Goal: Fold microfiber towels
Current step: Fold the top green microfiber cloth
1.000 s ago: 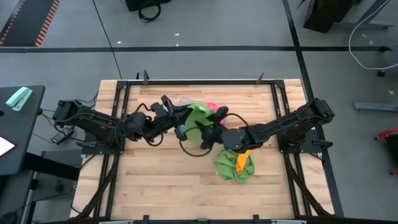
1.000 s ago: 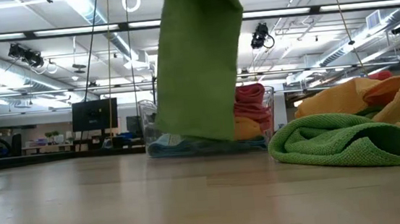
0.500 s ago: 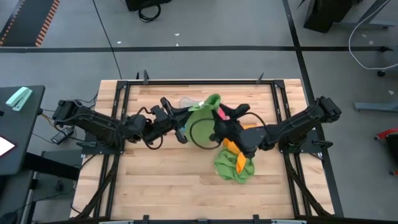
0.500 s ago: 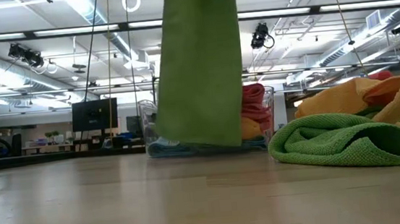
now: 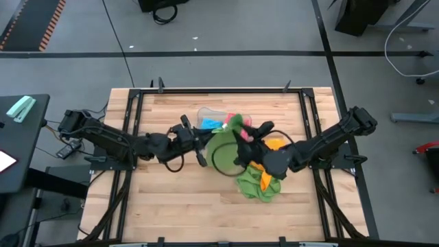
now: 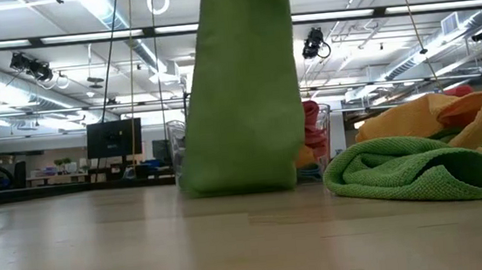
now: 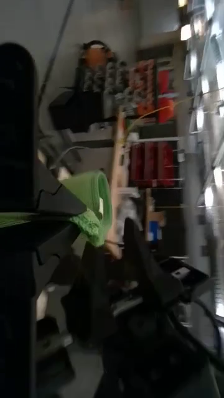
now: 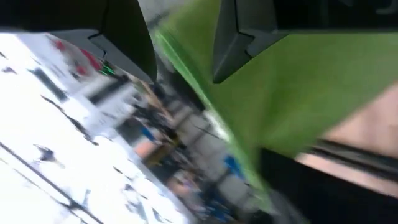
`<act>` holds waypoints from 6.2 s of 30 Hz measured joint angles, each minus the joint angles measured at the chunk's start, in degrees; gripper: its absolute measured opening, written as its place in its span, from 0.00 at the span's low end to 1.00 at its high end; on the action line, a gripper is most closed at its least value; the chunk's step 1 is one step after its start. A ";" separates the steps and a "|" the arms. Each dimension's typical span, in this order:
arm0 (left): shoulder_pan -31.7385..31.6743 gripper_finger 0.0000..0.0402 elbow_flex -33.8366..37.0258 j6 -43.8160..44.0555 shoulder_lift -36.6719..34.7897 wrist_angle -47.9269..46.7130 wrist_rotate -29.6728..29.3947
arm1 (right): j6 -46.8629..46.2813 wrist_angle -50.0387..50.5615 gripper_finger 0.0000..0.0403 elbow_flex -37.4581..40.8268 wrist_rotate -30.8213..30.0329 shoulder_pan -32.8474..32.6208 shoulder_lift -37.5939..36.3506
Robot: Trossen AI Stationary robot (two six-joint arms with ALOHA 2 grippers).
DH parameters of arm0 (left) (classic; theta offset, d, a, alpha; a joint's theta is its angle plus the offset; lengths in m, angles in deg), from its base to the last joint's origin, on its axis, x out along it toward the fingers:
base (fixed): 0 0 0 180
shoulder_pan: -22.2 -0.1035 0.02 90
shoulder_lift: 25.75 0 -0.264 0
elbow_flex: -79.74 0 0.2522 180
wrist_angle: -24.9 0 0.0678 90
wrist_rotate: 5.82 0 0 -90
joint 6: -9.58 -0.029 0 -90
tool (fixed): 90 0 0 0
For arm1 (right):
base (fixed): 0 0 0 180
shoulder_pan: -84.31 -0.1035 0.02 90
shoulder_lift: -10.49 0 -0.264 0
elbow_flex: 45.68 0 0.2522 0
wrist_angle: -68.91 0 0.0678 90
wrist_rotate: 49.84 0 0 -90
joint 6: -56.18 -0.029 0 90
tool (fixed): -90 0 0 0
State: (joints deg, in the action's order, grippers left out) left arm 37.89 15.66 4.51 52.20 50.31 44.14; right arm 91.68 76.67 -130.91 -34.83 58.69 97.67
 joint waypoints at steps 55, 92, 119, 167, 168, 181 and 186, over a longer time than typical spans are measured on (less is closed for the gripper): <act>5.90 0.05 0.02 24.01 14.73 -23.03 1.30 | -48.94 18.43 0.65 9.16 35.53 1.62 6.73; 3.21 0.04 0.05 21.18 14.67 -16.39 1.28 | -58.79 28.01 0.59 9.11 34.65 3.20 13.75; 7.74 0.02 -0.04 14.33 12.26 -13.61 18.85 | -48.83 34.52 0.02 0.03 65.08 2.46 5.91; 22.53 0.03 -11.88 9.14 12.42 -29.14 13.04 | -44.18 47.07 0.02 -22.14 77.96 -0.27 14.96; 22.58 0.02 -13.28 8.97 12.37 -31.67 12.24 | -43.18 47.25 0.02 -23.05 77.97 0.01 14.95; 20.71 0.02 -17.64 6.23 6.63 -44.91 3.62 | -32.46 59.83 0.02 -29.64 76.40 4.78 14.95; 17.58 0.06 -17.62 5.76 0.59 -48.56 3.57 | -26.37 63.37 0.02 -33.95 72.98 8.30 14.93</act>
State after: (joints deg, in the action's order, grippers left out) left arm 55.46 -1.96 10.27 52.79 1.75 47.71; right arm 65.31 140.04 -164.86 38.15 66.99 112.59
